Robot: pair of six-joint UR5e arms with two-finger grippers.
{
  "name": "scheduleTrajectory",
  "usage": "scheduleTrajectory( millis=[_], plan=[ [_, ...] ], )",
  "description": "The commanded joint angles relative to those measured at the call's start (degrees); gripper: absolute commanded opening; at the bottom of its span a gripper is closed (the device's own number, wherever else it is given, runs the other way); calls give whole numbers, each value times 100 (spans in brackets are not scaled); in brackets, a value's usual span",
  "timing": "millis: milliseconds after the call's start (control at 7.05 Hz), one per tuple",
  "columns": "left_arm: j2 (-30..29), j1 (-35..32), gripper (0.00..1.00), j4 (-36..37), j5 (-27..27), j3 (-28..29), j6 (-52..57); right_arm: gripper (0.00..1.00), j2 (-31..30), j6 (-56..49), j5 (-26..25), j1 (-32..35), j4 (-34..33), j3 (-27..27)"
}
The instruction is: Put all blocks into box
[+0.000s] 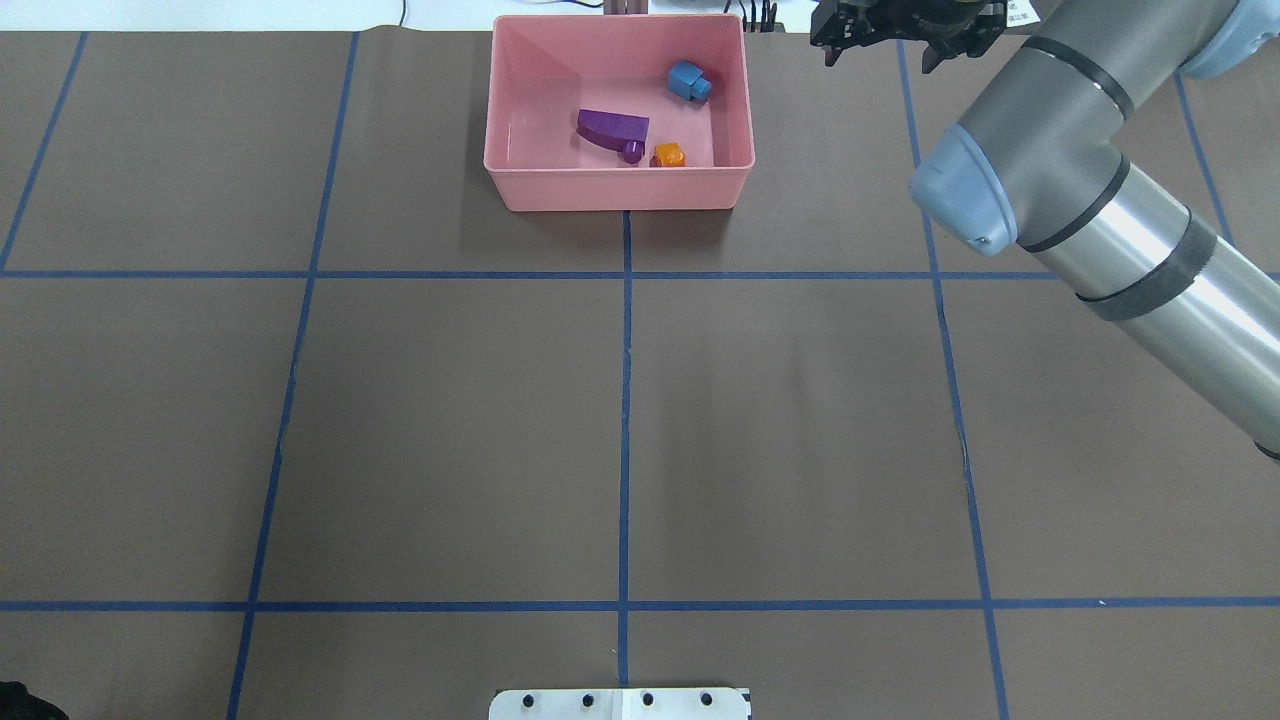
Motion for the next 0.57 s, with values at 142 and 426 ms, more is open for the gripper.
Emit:
scheduleTrajectory(
  millis=[142, 426],
  plan=[
    [-7, 28, 57, -2, -11, 80, 44, 100, -2, 3, -22, 0, -4, 4],
    [-7, 28, 44, -2, -11, 124, 44, 100, 6, 3, -30, 0, -4, -13]
  ],
)
